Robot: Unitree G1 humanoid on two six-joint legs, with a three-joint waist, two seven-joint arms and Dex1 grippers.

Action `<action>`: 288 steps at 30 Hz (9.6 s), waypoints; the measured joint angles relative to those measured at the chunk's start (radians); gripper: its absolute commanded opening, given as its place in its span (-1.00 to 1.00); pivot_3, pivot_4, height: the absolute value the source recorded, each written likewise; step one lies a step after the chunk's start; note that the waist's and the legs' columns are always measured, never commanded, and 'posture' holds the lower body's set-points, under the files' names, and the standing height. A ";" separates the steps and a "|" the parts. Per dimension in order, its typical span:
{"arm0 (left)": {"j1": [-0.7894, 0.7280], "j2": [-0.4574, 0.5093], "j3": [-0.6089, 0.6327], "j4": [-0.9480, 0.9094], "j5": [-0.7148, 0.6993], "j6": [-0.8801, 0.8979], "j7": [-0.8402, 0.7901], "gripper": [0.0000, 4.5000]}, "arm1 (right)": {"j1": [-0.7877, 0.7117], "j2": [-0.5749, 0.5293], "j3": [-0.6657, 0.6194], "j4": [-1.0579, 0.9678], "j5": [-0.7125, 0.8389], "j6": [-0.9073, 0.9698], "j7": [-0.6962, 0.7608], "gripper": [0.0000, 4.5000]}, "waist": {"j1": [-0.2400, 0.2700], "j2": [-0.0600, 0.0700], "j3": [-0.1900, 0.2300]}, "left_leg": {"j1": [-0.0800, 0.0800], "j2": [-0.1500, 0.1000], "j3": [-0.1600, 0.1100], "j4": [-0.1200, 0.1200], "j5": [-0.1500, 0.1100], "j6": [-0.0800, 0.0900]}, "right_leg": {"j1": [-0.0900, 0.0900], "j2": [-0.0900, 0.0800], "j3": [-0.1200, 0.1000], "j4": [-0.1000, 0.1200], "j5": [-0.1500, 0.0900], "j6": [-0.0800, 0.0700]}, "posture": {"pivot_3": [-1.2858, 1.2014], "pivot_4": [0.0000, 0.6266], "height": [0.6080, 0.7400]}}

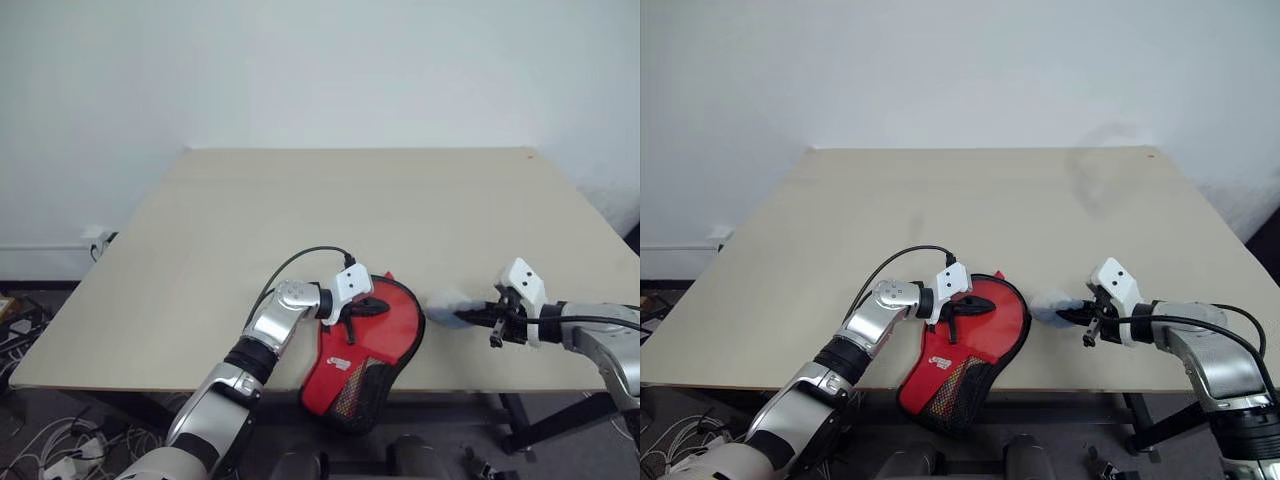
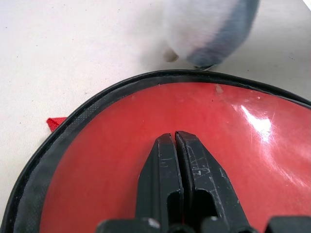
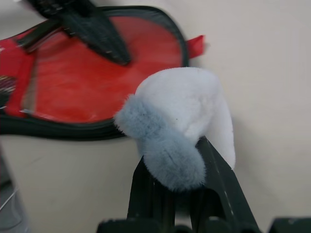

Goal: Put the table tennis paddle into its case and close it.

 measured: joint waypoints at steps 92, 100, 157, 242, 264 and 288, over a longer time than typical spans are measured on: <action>-0.019 -0.005 0.057 0.074 -0.017 -0.015 -0.003 -1.00 | 0.031 0.058 -0.156 -0.051 0.498 0.363 -0.272 0.99 | 0.045 -0.007 -0.011 | 0.001 0.004 0.020 0.020 -0.025 0.017 | 0.007 0.000 0.011 -0.011 -0.005 0.013 | 0.03 -1.00 1.00; -0.021 -0.014 0.087 0.082 -0.048 0.002 -0.007 -1.00 | -0.086 0.158 -0.152 0.038 0.513 0.521 -0.402 0.99 | 0.046 -0.006 -0.012 | -0.003 0.003 0.020 0.017 -0.025 0.017 | 0.002 0.001 0.013 -0.011 -0.003 0.012 | 0.03 -1.00 1.00; -0.017 -0.048 0.170 0.080 -0.117 0.055 0.017 -1.00 | -0.349 0.390 -0.181 0.460 0.288 0.437 -0.593 -0.99 | 0.024 -0.004 -0.011 | -0.006 0.003 0.020 0.017 -0.025 0.018 | 0.000 0.001 0.014 -0.010 -0.002 0.012 | 0.03 -1.00 1.00; -0.206 -0.152 0.139 0.396 -0.003 -0.056 -0.019 -1.00 | -0.050 0.114 -0.342 0.060 0.334 0.379 -0.236 0.19 | 0.026 -0.002 -0.011 | -0.005 0.002 0.020 0.018 -0.025 0.018 | 0.001 0.001 0.015 -0.011 -0.002 0.012 | 0.03 -1.00 1.00; -0.230 -0.159 0.139 0.430 0.028 -0.073 -0.017 -1.00 | 0.092 0.009 -0.245 -0.123 0.476 0.442 -0.094 0.98 | 0.028 -0.005 -0.011 | -0.005 0.002 0.020 0.020 -0.025 0.018 | 0.002 0.001 0.014 -0.011 -0.002 0.012 | 0.03 -1.00 1.00; -0.237 -0.165 0.141 0.444 0.032 -0.078 -0.013 -1.00 | 0.105 0.016 -0.009 -0.123 0.317 0.344 -0.132 0.15 | 0.028 -0.005 -0.011 | -0.006 0.002 0.020 0.021 -0.025 0.018 | 0.002 0.001 0.014 -0.011 -0.002 0.013 | 0.03 -1.00 1.00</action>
